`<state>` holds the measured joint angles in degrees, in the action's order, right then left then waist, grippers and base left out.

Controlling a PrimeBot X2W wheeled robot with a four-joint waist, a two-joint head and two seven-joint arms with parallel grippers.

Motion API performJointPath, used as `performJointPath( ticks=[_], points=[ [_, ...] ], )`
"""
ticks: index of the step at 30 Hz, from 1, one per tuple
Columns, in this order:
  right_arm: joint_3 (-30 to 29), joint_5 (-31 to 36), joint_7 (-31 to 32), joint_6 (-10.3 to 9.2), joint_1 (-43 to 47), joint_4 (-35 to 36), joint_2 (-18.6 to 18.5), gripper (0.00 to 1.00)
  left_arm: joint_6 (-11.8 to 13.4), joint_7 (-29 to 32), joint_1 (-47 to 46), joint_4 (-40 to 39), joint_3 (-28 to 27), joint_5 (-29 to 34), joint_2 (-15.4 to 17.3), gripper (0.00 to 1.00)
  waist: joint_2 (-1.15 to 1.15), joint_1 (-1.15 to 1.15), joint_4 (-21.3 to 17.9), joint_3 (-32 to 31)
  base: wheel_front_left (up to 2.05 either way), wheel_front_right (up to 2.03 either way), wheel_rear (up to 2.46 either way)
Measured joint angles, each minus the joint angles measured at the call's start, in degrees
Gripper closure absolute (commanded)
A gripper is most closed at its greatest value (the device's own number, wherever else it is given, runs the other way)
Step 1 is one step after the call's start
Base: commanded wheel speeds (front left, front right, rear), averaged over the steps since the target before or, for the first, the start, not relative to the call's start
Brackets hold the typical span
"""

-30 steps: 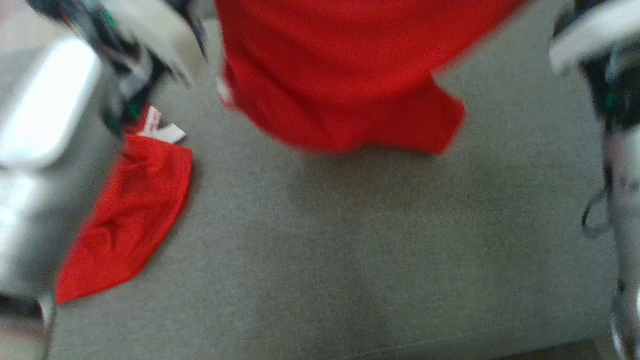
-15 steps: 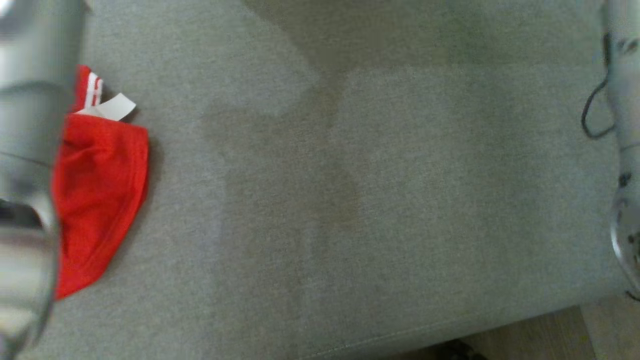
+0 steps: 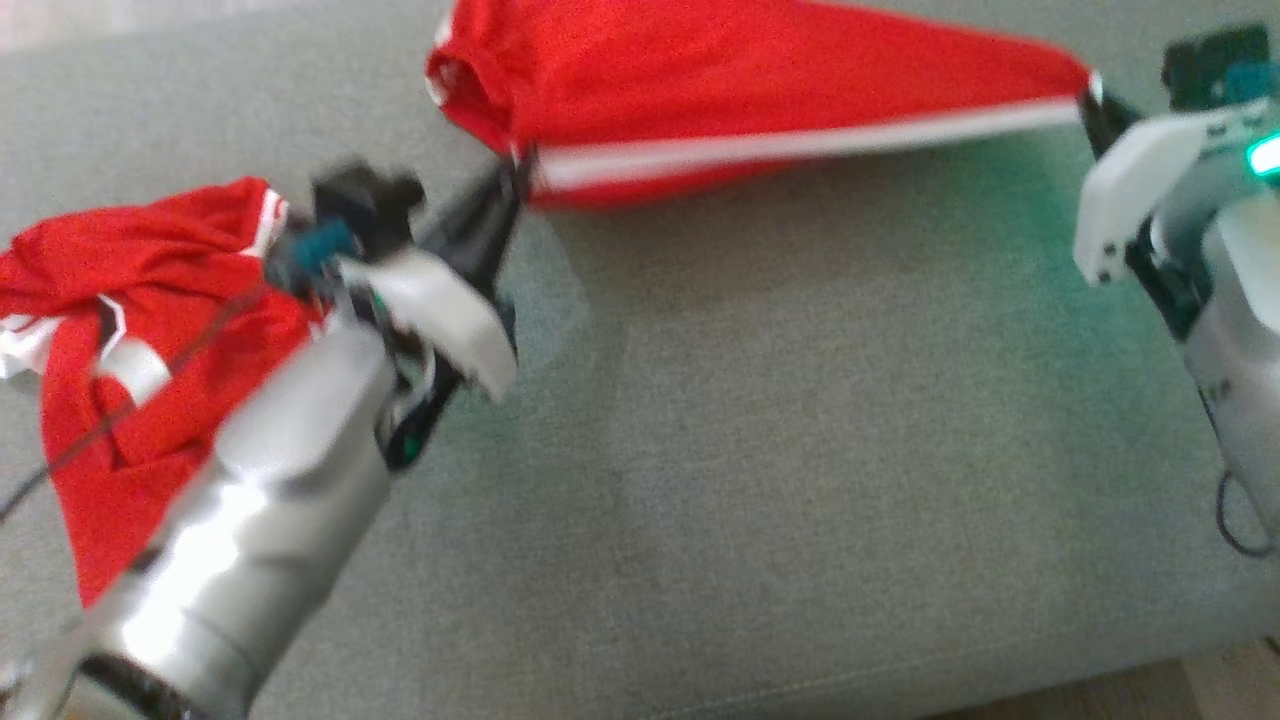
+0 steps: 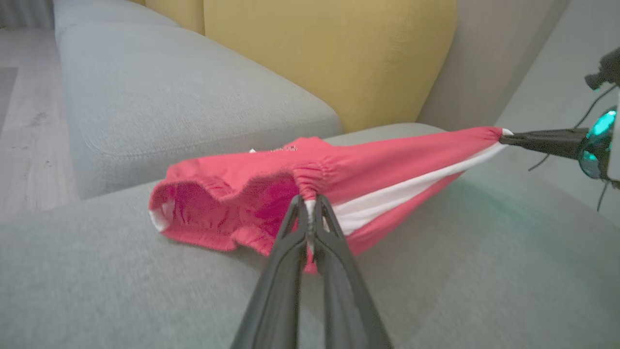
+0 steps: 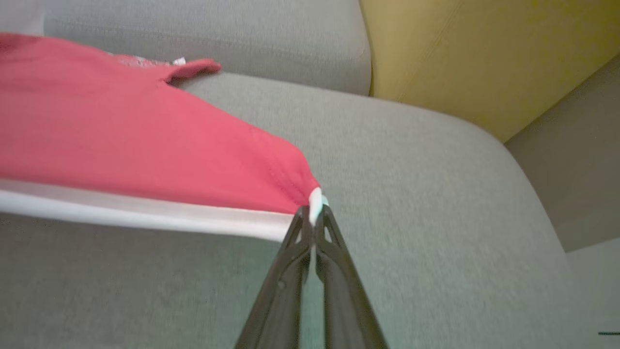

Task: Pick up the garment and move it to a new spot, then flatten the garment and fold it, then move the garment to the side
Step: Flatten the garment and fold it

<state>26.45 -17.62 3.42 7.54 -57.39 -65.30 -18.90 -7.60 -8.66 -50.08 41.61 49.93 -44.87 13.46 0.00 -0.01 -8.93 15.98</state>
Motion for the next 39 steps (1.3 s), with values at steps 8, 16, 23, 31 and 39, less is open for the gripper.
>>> performJointPath(
  ticks=[8, 16, 23, 31, 39],
  points=[
    [9.53, -11.79, 10.71, 0.00, 7.63, 8.96, -7.38, 1.00, 0.48, -0.58, 9.25, -4.48, 4.16, 0.14, 0.81, 1.00, 0.00, 0.00, 0.64, -4.91, 0.00, 0.00, 0.00],
    [14.50, -23.05, 21.27, 0.00, 16.84, 20.18, -16.47, 1.00, 3.93, -0.89, 18.70, -11.06, 7.89, 1.01, 0.79, 1.00, 0.00, 0.00, 0.23, -10.45, 0.00, 0.00, 0.00],
    [12.72, -28.32, 24.31, 0.00, 25.48, 29.55, -22.57, 1.00, 7.33, 0.88, 24.64, -18.95, 9.65, 1.00, 2.07, 1.00, 0.00, 0.00, 0.04, -12.97, 0.00, 0.00, 0.00],
    [4.03, -23.46, 19.29, 0.00, 24.61, 35.10, -22.19, 1.00, 10.23, 1.54, 21.04, -22.75, 7.83, 1.08, 2.69, 1.00, 0.00, 0.02, 1.30, -10.42, 0.00, 0.00, 0.00],
    [-3.07, -13.99, 16.15, 0.00, 16.80, 36.05, -16.70, 1.00, 11.12, 1.46, 13.24, -18.84, 5.33, 1.08, 0.18, 1.00, 0.00, 0.02, 3.43, -6.03, 0.00, 0.00, 0.00]
  ],
)
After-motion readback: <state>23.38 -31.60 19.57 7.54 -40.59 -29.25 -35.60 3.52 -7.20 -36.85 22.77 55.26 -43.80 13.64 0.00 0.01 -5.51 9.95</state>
